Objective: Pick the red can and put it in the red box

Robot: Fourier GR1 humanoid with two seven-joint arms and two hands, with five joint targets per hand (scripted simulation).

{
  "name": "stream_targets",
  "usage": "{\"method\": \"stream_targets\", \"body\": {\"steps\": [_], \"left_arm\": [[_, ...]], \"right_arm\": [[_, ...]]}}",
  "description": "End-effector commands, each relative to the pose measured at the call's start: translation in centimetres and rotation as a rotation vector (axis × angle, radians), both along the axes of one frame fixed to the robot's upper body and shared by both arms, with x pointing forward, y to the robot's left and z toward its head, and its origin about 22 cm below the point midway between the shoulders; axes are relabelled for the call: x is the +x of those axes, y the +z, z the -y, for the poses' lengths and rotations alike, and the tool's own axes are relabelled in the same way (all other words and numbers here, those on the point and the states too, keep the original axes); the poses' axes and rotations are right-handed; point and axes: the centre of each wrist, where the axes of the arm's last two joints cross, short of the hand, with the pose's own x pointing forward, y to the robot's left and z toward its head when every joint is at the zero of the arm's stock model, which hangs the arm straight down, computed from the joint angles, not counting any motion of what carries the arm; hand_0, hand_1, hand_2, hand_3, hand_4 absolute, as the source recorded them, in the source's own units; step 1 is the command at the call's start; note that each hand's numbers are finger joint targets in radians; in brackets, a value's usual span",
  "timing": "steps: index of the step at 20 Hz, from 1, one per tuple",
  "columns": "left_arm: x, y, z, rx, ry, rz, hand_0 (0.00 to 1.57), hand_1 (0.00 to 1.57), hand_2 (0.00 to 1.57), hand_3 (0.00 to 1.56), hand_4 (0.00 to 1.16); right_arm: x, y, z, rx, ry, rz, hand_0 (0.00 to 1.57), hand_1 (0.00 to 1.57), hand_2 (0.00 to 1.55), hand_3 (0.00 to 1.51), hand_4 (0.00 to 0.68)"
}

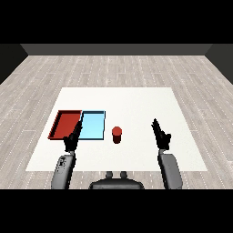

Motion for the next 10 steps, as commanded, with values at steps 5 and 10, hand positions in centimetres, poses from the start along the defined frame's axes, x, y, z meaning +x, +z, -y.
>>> {"method": "stream_targets", "body": {"steps": [5, 10], "left_arm": [[0.4, 1.0, -0.2, -0.011, -0.019, 0.038, 0.00, 0.00, 0.00, 0.00, 0.00], [0.6, 3.4, 0.1, -0.123, -0.044, 0.479, 0.00, 0.00, 0.00, 0.00, 0.00]], "right_arm": [[-5.0, 0.1, -0.5, 0.031, -0.019, 0.036, 0.00, 0.00, 0.00, 0.00, 0.000], [-4.8, 1.3, -1.1, 0.126, 0.089, 0.346, 0.00, 0.00, 0.00, 0.00, 0.000]]}}
